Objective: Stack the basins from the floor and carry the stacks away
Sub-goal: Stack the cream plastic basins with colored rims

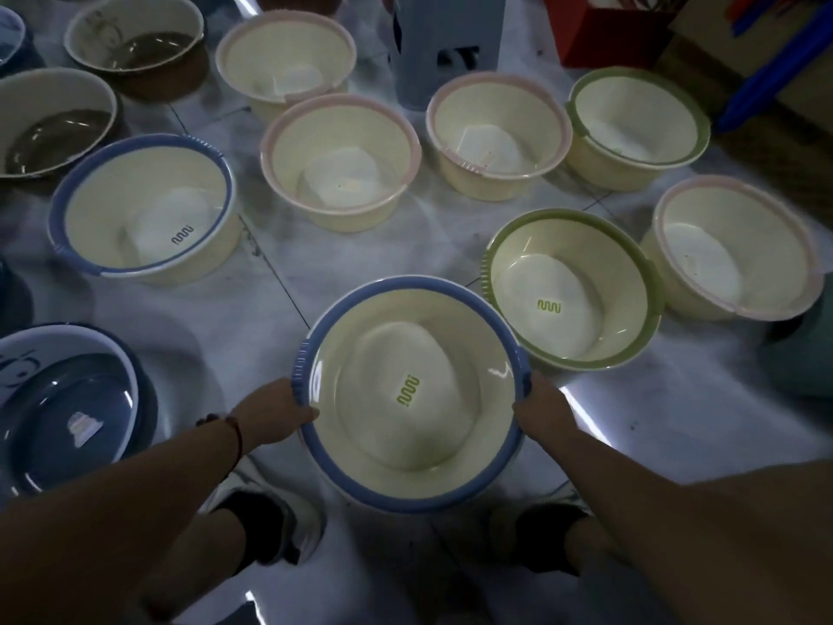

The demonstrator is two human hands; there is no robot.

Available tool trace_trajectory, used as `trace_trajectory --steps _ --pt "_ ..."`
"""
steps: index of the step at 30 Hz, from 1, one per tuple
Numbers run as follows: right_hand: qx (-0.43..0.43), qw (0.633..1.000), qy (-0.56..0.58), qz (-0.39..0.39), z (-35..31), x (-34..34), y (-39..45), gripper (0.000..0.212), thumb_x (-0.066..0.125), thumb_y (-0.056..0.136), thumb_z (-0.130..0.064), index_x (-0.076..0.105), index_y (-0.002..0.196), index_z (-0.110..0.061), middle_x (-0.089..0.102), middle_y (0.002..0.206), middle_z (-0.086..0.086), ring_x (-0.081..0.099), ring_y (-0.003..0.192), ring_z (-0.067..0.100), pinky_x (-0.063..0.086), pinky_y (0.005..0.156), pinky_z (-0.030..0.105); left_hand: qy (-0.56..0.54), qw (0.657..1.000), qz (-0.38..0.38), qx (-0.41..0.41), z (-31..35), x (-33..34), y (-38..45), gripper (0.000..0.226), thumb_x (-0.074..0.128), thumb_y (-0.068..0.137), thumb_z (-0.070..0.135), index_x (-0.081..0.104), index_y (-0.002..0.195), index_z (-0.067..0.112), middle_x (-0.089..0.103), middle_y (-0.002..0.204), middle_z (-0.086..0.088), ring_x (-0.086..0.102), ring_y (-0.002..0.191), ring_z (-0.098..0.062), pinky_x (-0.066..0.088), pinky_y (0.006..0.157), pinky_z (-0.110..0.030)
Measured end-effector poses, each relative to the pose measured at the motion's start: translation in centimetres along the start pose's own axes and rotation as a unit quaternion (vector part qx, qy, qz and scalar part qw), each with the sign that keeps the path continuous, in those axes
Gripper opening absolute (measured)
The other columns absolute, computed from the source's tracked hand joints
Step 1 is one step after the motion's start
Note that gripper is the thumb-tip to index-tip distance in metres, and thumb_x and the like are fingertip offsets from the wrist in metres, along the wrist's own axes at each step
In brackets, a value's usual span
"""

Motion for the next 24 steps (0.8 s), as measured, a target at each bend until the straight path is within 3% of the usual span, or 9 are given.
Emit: trace_trajectory --steps 5,7,9,12,14,17,19,21,24 --pt "0.007 1.000 -0.014 0.004 -1.2 2.7 2.1 0.026 0.057 0.091 -0.001 0.050 0.116 -0.002 0.055 0.101 0.010 0.060 0.106 0.030 0.043 0.082 0.028 0.012 0.999 0.051 -0.010 -0.7 -0.2 1.4 0.017 0.065 0.094 0.024 0.053 0.098 0.014 0.059 0.095 -0.005 0.053 0.085 -0.018 0.039 0.075 -0.026" --pt "0.005 1.000 -0.024 -0.004 -1.2 3.3 3.0 0.025 0.057 0.091 0.000 0.050 0.115 -0.003 0.052 0.098 0.006 0.060 0.105 0.028 0.042 0.081 0.028 0.025 0.998 0.055 -0.013 -1.0 0.6 2.1 0.020 0.064 0.095 0.023 0.058 0.108 0.009 0.063 0.104 -0.011 0.054 0.088 -0.019 0.040 0.077 -0.026" --pt "0.001 0.999 -0.039 -0.013 -1.0 3.7 3.9 0.027 0.057 0.091 -0.002 0.051 0.117 -0.004 0.055 0.103 0.007 0.060 0.108 0.027 0.044 0.085 0.029 0.063 0.997 0.033 -0.012 -1.6 1.8 2.8 0.031 0.062 0.096 0.026 0.059 0.118 0.005 0.064 0.116 -0.014 0.059 0.096 -0.022 0.043 0.081 -0.027" --pt "-0.027 0.996 -0.078 -0.018 -1.0 3.8 4.9 0.037 0.059 0.092 -0.007 0.049 0.127 -0.007 0.058 0.122 0.011 0.058 0.118 0.029 0.046 0.100 0.036 0.123 0.992 0.004 -0.021 -2.3 3.0 3.3 0.039 0.061 0.095 0.039 0.058 0.120 0.009 0.065 0.117 -0.010 0.062 0.100 -0.021 0.047 0.084 -0.027" --pt "-0.042 0.993 -0.100 -0.036 -1.3 3.4 5.4 0.041 0.060 0.092 -0.011 0.047 0.130 -0.009 0.058 0.125 0.011 0.058 0.119 0.029 0.046 0.102 0.039 0.203 0.978 -0.009 -0.040 -2.3 2.9 3.5 0.043 0.057 0.094 0.052 0.059 0.117 0.016 0.066 0.111 -0.002 0.060 0.089 -0.014 0.049 0.081 -0.024" --pt "-0.066 0.984 -0.148 -0.074 -2.1 2.1 5.1 0.045 0.060 0.093 -0.021 0.045 0.134 -0.015 0.059 0.125 0.007 0.059 0.116 0.026 0.049 0.099 0.038 0.359 0.932 -0.024 -0.052 -0.7 1.8 4.2 0.048 0.049 0.091 0.061 0.067 0.114 0.023 0.068 0.098 0.006 0.063 0.085 -0.010 0.055 0.084 -0.029" --pt "-0.108 0.975 -0.180 -0.069 -3.5 0.2 4.4 0.045 0.060 0.091 -0.024 0.048 0.134 -0.018 0.061 0.119 0.004 0.061 0.109 0.024 0.051 0.094 0.037 0.409 0.912 0.004 -0.015 3.2 0.4 4.3 0.043 0.046 0.095 0.051 0.064 0.121 0.022 0.068 0.105 0.005 0.065 0.093 -0.014 0.054 0.086 -0.032" --pt "-0.153 0.965 -0.209 -0.050 -5.3 -2.0 3.4 0.044 0.059 0.089 -0.025 0.049 0.131 -0.018 0.060 0.120 0.005 0.059 0.110 0.025 0.051 0.092 0.039 0.400 0.911 0.053 0.079 8.9 -1.2 3.6 0.048 0.043 0.098 0.047 0.048 0.138 0.022 0.061 0.127 0.001 0.062 0.109 -0.021 0.049 0.088 -0.032" --pt "-0.200 0.931 -0.306 -0.006 -7.8 -5.8 1.6 0.066 0.052 0.096 -0.038 0.025 0.152 -0.015 0.037 0.152 0.009 0.036 0.138 0.030 0.035 0.110 0.044 0.362 0.888 0.134 0.250 18.1 -3.7 0.0 0.068 0.046 0.095 0.054 0.025 0.153 0.024 0.034 0.156 -0.006 0.043 0.135 -0.026 0.039 0.105 -0.039"
Point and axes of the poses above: each hand's wrist, its own y-axis towards the middle knuckle, its own x-axis out of the palm, z = x × y, the point moved 5 cm from there along y, towards the middle knuckle
